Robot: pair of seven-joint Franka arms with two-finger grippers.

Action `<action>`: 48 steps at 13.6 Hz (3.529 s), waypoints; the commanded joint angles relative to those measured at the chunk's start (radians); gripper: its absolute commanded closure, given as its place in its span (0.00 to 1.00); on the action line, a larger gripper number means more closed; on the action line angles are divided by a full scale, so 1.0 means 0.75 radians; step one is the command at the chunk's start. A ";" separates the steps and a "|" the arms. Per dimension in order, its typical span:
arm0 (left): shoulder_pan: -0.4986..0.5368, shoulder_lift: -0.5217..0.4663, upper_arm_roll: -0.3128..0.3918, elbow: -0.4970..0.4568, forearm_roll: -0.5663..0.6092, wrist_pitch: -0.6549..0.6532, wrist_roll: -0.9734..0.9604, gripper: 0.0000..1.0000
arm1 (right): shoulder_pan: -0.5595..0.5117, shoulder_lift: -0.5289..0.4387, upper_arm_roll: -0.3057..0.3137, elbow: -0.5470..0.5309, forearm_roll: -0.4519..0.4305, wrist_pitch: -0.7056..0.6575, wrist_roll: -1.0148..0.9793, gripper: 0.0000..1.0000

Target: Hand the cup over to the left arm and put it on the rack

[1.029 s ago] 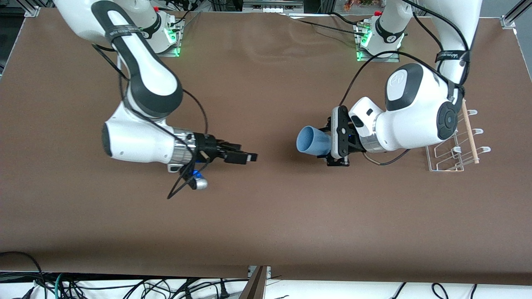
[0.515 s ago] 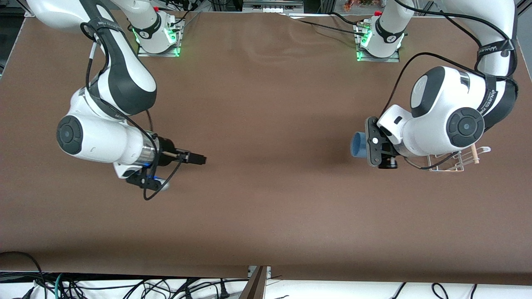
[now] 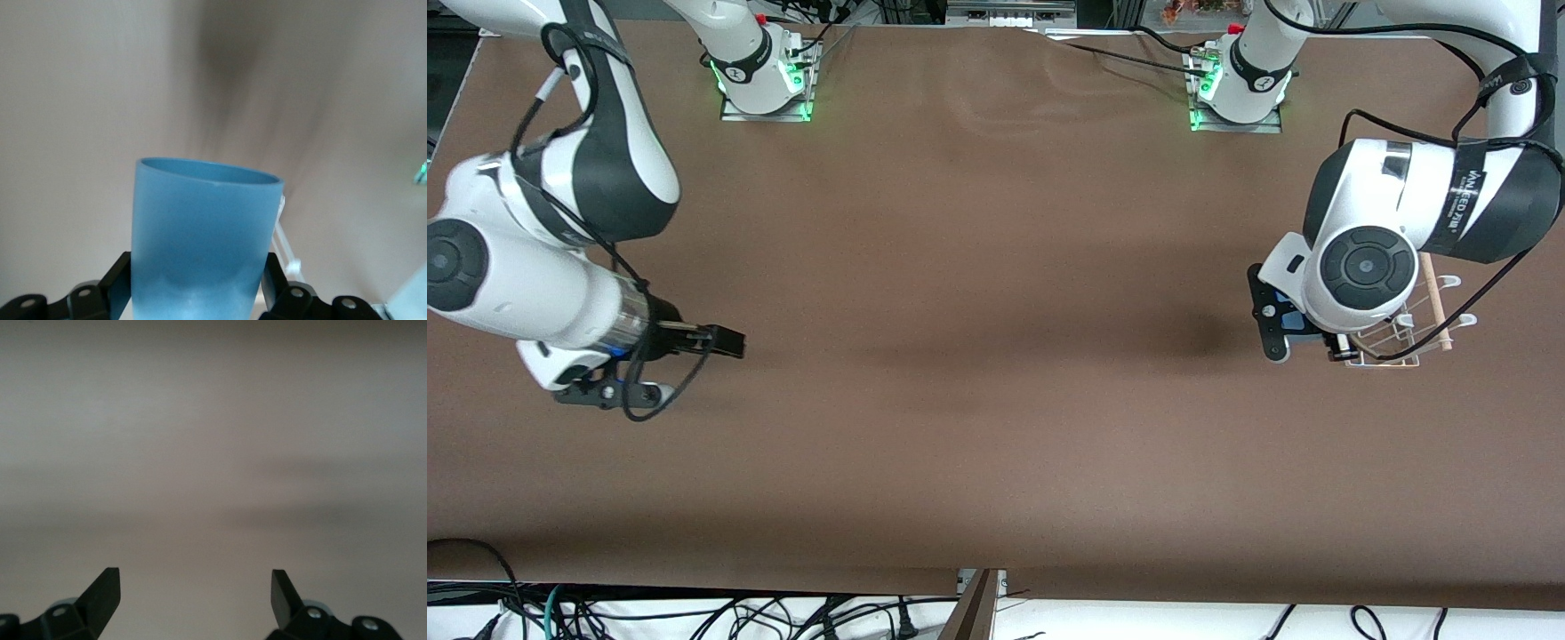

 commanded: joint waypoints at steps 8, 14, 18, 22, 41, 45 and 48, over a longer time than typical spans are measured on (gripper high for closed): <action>0.000 0.045 0.006 -0.300 0.624 -0.321 -0.406 0.94 | -0.057 -0.426 -0.040 -0.369 -0.064 -0.069 -0.088 0.00; 0.000 -0.211 -0.017 -0.815 0.809 -0.264 -0.765 0.95 | -0.072 -0.508 -0.042 -0.361 -0.043 -0.096 -0.089 0.00; 0.002 -0.225 -0.027 -1.014 0.866 -0.213 -1.084 0.97 | -0.078 -0.510 -0.044 -0.359 -0.045 -0.098 -0.252 0.00; 0.000 -0.209 -0.027 -1.104 0.866 -0.148 -1.252 0.96 | -0.080 -0.476 -0.050 -0.314 -0.043 -0.120 -0.250 0.00; 0.014 -0.133 -0.027 -1.092 0.911 -0.051 -1.283 0.00 | -0.084 -0.463 -0.050 -0.296 -0.043 -0.124 -0.248 0.00; 0.043 -0.141 -0.023 -0.941 0.716 -0.062 -1.283 0.00 | -0.086 -0.463 -0.050 -0.296 -0.043 -0.124 -0.248 0.00; 0.074 -0.143 -0.019 -0.810 0.523 -0.068 -1.283 0.00 | -0.086 -0.463 -0.050 -0.296 -0.043 -0.124 -0.248 0.00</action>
